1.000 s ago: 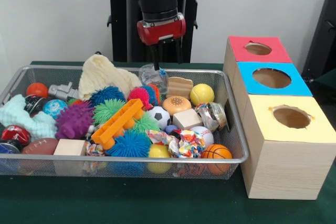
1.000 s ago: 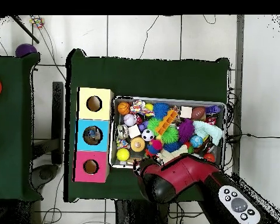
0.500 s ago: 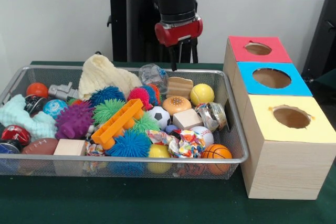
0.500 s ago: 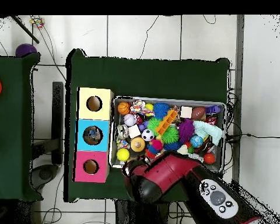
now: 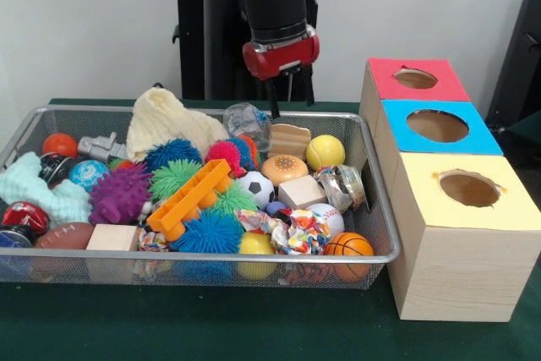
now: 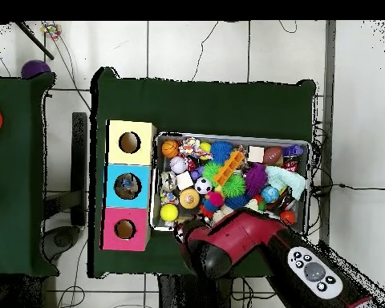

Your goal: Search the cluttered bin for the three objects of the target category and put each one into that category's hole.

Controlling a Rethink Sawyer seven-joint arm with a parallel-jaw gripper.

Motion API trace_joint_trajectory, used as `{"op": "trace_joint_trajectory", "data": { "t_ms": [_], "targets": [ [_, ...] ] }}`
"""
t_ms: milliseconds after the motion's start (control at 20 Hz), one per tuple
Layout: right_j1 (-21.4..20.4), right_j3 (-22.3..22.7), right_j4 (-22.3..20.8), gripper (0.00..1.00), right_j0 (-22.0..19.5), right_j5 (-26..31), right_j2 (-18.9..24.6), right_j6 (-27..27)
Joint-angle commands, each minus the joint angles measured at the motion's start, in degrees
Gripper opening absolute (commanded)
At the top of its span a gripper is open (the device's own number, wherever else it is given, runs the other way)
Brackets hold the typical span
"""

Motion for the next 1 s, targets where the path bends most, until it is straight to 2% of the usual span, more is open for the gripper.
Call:
{"op": "trace_joint_trajectory", "data": {
  "t_ms": [50, 300, 800, 1000],
  "targets": [
    [3.25, -4.26, -1.73, 1.00, -4.65, 5.11, 4.82, -15.32],
    [4.76, -4.93, -2.83, 1.00, -6.44, 5.77, 5.78, -16.49],
    [4.76, -4.98, -4.09, 1.00, -5.98, 5.55, 5.40, -14.93],
    [6.27, -5.86, -4.10, 1.00, -6.76, 6.01, 5.88, -16.17]
  ]
}}
